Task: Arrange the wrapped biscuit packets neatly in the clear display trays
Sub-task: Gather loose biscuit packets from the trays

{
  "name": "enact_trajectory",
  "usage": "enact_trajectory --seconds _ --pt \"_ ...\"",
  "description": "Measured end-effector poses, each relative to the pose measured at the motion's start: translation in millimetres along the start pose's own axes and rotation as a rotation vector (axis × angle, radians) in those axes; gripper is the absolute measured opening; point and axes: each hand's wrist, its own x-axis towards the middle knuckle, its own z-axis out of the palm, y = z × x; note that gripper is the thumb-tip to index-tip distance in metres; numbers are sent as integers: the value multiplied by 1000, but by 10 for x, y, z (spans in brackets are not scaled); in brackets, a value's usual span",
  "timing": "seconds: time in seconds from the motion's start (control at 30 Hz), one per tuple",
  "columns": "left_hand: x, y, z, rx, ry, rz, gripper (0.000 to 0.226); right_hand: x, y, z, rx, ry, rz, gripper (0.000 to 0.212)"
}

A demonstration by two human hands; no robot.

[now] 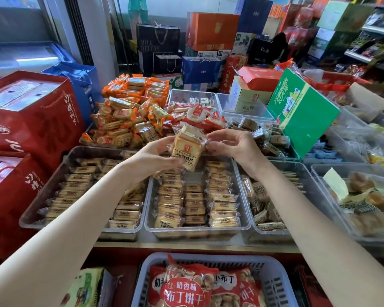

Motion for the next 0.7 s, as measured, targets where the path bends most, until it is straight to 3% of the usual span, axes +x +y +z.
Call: enact_trajectory --seconds 0.13,0.27,0.43,0.53,0.6,0.7 --pt "49 18 -31 -84 -58 -19 84 93 -41 104 -182 216 -131 15" --pt "50 51 -57 -98 -98 -45 90 115 -116 112 -404 266 -238 12" --pt "52 124 -38 89 -22 -34 71 128 -122 123 179 200 143 20" --pt "69 172 -32 187 20 -30 72 126 -73 146 336 184 252 21" --pt "60 170 -40 260 44 -58 74 128 -30 129 260 156 265 19" --pt "77 127 -62 390 62 -102 77 154 -10 68 -106 55 139 8"
